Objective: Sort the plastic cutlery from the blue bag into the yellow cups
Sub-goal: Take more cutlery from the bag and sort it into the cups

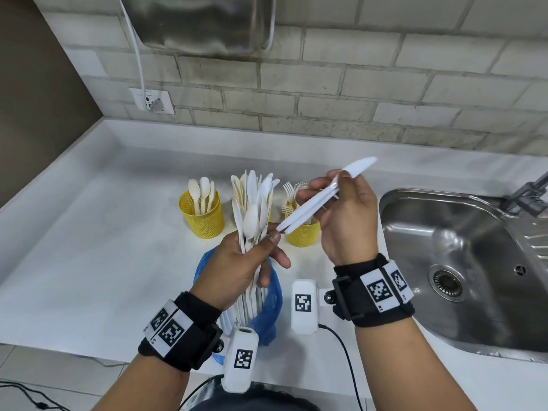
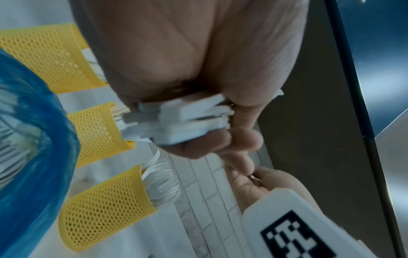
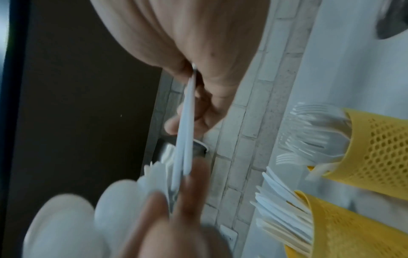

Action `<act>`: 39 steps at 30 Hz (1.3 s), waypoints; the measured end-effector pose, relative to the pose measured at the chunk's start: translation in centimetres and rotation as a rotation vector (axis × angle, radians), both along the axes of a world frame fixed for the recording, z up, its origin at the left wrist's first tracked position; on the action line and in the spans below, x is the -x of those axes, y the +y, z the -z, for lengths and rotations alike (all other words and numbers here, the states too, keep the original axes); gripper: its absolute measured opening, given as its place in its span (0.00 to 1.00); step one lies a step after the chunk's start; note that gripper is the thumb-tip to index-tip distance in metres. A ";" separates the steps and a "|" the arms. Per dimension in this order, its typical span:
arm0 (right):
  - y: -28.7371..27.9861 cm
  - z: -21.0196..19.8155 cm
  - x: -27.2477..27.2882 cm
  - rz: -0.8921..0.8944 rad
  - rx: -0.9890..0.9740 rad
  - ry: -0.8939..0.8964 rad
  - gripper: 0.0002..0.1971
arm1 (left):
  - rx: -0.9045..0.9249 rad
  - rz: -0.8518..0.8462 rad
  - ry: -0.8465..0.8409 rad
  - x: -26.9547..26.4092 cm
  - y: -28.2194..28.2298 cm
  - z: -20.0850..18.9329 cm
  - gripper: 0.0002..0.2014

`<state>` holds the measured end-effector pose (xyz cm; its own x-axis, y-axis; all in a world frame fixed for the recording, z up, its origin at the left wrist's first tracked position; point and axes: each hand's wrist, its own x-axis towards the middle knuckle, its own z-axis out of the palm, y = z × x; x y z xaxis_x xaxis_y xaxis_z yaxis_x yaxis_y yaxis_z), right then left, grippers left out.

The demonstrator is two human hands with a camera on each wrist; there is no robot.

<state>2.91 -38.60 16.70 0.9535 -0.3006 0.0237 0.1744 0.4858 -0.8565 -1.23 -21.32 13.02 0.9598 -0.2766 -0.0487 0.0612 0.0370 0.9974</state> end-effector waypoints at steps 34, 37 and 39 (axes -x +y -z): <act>-0.3 1.3 0.2 0.025 0.460 0.039 0.16 | -0.073 -0.028 -0.031 -0.8 -0.6 0.2 0.12; 0.1 1.5 0.7 -0.106 0.424 0.039 0.14 | -0.074 -0.050 -0.045 -1.0 -0.6 0.2 0.12; 0.5 1.6 0.9 -0.141 0.438 0.039 0.14 | -0.082 -0.053 -0.050 -1.0 -0.6 0.1 0.12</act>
<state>1.99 -38.14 15.08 0.9871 -0.1371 0.0829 0.0962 0.0930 -0.9910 -0.21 -21.97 12.88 0.9748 -0.2220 -0.0210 0.0117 -0.0432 0.9990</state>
